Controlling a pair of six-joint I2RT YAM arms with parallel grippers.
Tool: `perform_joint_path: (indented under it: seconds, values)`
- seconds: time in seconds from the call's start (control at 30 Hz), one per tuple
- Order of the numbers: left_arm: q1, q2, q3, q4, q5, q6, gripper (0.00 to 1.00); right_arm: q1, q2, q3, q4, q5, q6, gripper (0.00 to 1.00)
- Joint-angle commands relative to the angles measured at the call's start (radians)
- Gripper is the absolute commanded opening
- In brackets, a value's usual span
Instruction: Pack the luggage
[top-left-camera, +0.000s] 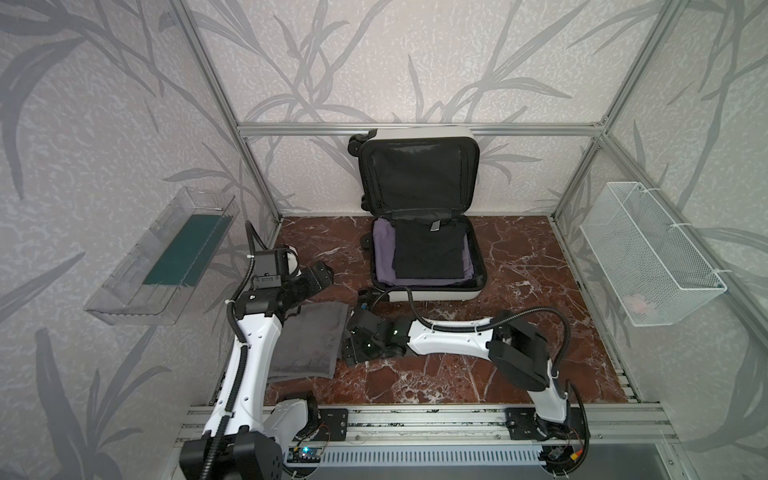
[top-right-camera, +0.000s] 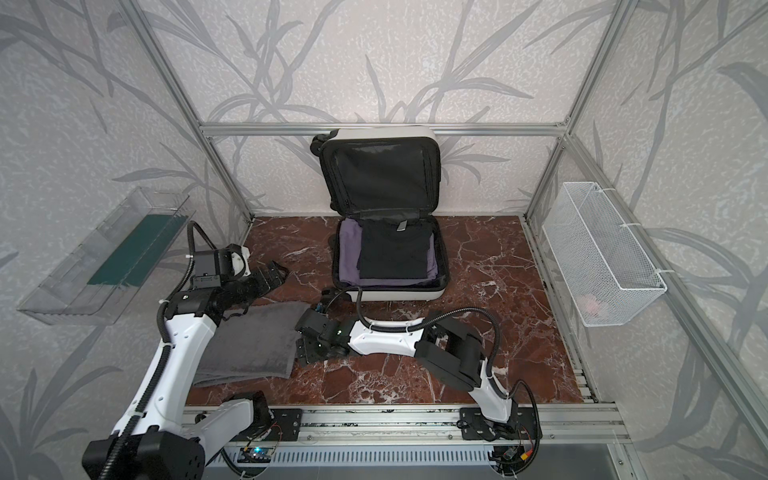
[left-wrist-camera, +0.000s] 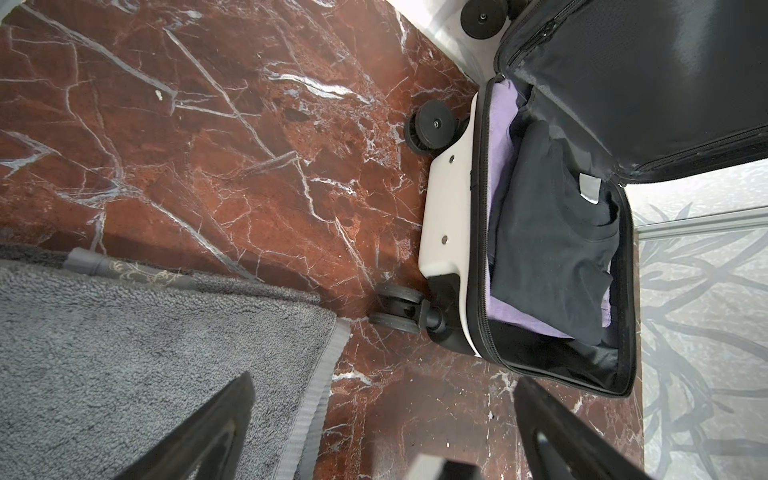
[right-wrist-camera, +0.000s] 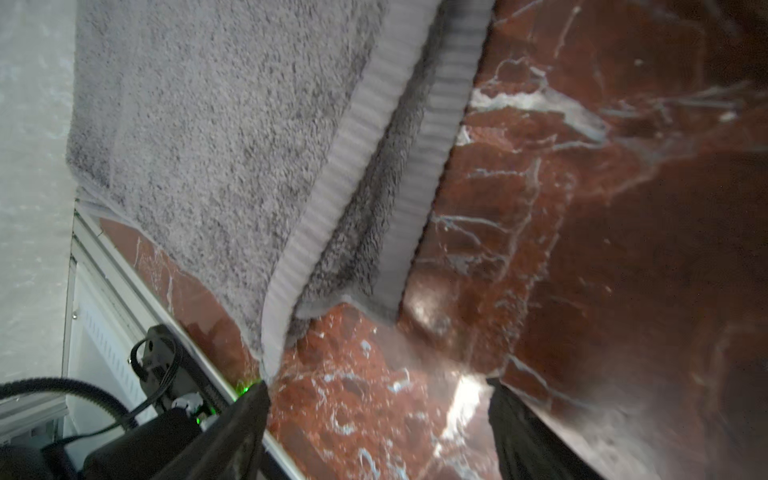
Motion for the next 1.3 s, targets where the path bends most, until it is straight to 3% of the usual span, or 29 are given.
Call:
perform_joint_path:
  seconds: [0.0,0.23,0.37,0.47,0.6,0.7,1.27]
  values:
    - [0.011,-0.028,0.020,-0.029,0.018,0.009,0.99,0.003,0.062,0.087,-0.004,-0.024,0.023,0.83]
    - [0.015,-0.044,0.016,-0.032,0.034,0.000,0.99,0.001,0.194,0.237,-0.020,-0.045,0.039,0.83]
    - [0.015,-0.046,0.015,-0.032,0.045,-0.006,0.99,-0.004,0.255,0.295,-0.027,-0.058,0.063,0.77]
    - [0.015,-0.049,0.009,-0.027,0.050,-0.011,0.99,-0.009,0.272,0.291,0.004,-0.075,0.092,0.62]
    - [0.016,-0.050,0.001,-0.025,0.057,-0.012,0.99,-0.011,0.234,0.226,0.047,-0.074,0.106,0.22]
    - [0.016,-0.051,-0.005,-0.018,0.069,-0.018,0.99,-0.011,0.169,0.131,0.080,-0.062,0.107,0.02]
    - [0.014,-0.057,-0.013,-0.014,0.150,-0.035,0.99,-0.104,-0.252,-0.608,0.288,-0.098,0.150,0.00]
